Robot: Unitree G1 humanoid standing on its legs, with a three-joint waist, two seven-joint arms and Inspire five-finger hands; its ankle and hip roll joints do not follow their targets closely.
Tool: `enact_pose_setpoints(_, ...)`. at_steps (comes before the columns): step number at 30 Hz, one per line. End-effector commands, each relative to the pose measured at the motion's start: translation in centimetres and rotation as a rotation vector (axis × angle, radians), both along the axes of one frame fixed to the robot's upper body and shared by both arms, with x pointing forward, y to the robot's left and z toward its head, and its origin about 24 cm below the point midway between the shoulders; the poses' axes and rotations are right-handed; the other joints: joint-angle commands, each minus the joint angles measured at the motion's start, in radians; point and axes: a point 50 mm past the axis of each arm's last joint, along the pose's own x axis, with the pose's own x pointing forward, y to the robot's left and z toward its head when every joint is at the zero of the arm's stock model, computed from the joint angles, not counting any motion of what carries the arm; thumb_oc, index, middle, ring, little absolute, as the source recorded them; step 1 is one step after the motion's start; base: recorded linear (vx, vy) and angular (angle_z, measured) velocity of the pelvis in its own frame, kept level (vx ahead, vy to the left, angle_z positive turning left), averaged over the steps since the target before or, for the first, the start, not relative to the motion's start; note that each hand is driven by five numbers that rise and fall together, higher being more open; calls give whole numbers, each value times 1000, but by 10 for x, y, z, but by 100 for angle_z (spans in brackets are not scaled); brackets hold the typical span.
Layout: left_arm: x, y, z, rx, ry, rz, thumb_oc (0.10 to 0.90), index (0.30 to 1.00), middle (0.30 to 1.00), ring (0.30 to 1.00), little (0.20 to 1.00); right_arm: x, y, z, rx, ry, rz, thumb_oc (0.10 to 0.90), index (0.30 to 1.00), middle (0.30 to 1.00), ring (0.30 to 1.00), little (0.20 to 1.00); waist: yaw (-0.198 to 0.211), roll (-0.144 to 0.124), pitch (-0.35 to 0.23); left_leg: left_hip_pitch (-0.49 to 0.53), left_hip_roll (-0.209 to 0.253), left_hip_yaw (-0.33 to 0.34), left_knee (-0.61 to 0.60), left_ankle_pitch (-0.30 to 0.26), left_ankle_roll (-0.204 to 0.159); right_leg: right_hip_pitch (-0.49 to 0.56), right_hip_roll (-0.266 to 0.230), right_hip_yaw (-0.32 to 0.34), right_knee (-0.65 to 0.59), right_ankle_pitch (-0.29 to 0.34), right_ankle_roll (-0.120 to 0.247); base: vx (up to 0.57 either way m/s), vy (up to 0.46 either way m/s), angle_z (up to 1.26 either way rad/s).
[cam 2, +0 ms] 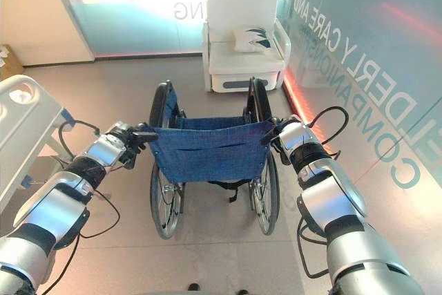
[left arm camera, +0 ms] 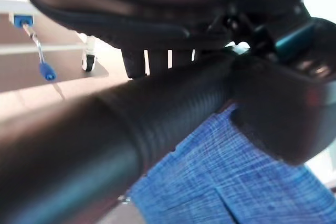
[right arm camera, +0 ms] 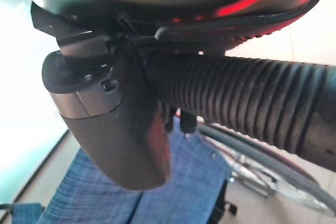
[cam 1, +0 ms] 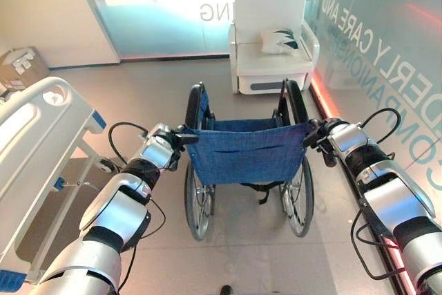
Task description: Push the wheelchair next to the bed
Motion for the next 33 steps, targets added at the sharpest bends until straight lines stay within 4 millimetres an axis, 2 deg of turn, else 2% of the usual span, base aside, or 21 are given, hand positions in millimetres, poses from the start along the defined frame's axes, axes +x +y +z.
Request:
enact_pose_setpoints(1,3,-19,-4,-160,-118,-22,400,300,300,300,300,-5,-1,-15,-88,26,52,400,300,300,300,300,21,-39,19,-9,-63,44,62,-77,10,-63,-22,51,76,33,-1,20,38,1)
enact_pose_setpoints(7,-2,-20,-12,-128,-90,-46,400,300,300,300,300,-5,5,-16,-23,20,88,400,300,300,300,300,28,-41,32,-11,-68,37,86,-89,16,-68,-27,51,105,26,-1,29,38,0)
enact_pose_setpoints(14,-3,-21,-13,-114,-73,-84,400,300,300,300,300,0,8,-5,-33,-94,108,400,300,300,300,300,31,-43,45,-18,-75,45,132,-115,33,-78,-47,57,150,16,10,58,69,-1)
enact_pose_setpoints(17,-4,-20,-13,-114,-61,-86,400,300,300,300,300,1,7,-2,-27,-119,104,400,300,300,300,300,36,-39,56,-35,-78,42,156,-121,45,-101,-59,55,213,-4,15,31,112,-2)
enact_pose_setpoints(19,-2,-18,-10,-88,-52,-100,400,300,300,300,300,3,7,3,-29,-151,104,400,300,300,300,300,38,-29,70,-55,-78,36,178,-125,59,-142,-68,52,334,-40,19,31,151,-2)
enact_pose_setpoints(21,-1,-13,-6,-60,-56,-108,400,300,300,300,300,4,5,9,-24,-178,111,400,300,300,300,300,34,-21,81,-69,-69,35,190,-122,62,-206,-69,52,503,-9,30,42,113,-3)
enact_pose_setpoints(22,-1,-10,-4,-47,-57,-110,400,300,300,300,300,2,2,11,-20,-192,114,400,300,300,300,300,28,-21,90,-73,-69,32,196,-122,62,-246,-62,57,574,30,37,202,57,-4)
enact_pose_setpoints(23,-2,-8,-4,-38,-51,-115,400,300,300,300,300,-2,-2,10,-17,-208,122,400,300,300,300,300,6,-32,116,-66,-76,23,213,-126,63,-346,-68,66,624,163,52,243,30,-5)
enact_pose_setpoints(24,-3,-8,-5,-39,-49,-116,400,300,300,300,300,-2,-2,9,-18,-210,124,400,300,300,300,300,0,-36,122,-61,-79,21,218,-130,63,-365,-72,68,622,186,56,331,-22,1)
enact_pose_setpoints(25,-3,-9,-6,-44,-51,-119,400,300,300,300,300,-4,-3,8,-22,-216,125,400,300,300,300,300,-15,-44,134,-44,-86,9,222,-139,60,-419,-80,70,587,242,62,224,-37,17)
enact_pose_setpoints(27,-3,-14,-6,-49,-58,-130,400,300,300,300,300,-6,-3,6,-29,-226,121,400,300,300,300,300,-39,-47,156,-14,-94,-19,229,-160,54,-471,-88,64,539,261,65,410,-166,26)
enact_pose_setpoints(28,4,-24,4,-61,-92,-150,400,300,300,300,300,-5,-3,14,-35,-250,117,400,300,300,300,300,-74,-72,172,23,-119,-64,233,-207,46,-489,-121,70,261,269,69,507,-272,30)
enact_pose_setpoints(29,5,-25,5,-63,-95,-152,400,300,300,300,300,-5,-4,15,-37,-251,115,400,300,300,300,300,-79,-67,176,31,-113,-71,234,-214,45,-480,-117,67,227,270,69,583,-368,62)
enact_pose_setpoints(30,11,-30,15,-72,-117,-164,400,300,300,300,300,-3,-11,22,-45,-260,104,400,300,300,300,300,-96,-69,178,47,-115,-100,235,-238,46,-467,-109,99,127,272,72,325,-233,84)
enact_pose_setpoints(32,14,-33,22,-68,-132,-176,400,300,300,300,300,-2,-14,27,-48,-266,99,400,300,300,300,300,-100,-76,175,49,-113,-103,252,-263,43,-456,-112,104,134,275,70,256,-258,85)
enact_pose_setpoints(33,18,-35,29,-66,-155,-191,400,300,300,300,300,0,-15,33,-52,-271,95,400,300,300,300,300,-100,-84,164,48,-104,-99,271,-284,38,-443,-115,97,150,251,68,221,-277,57)
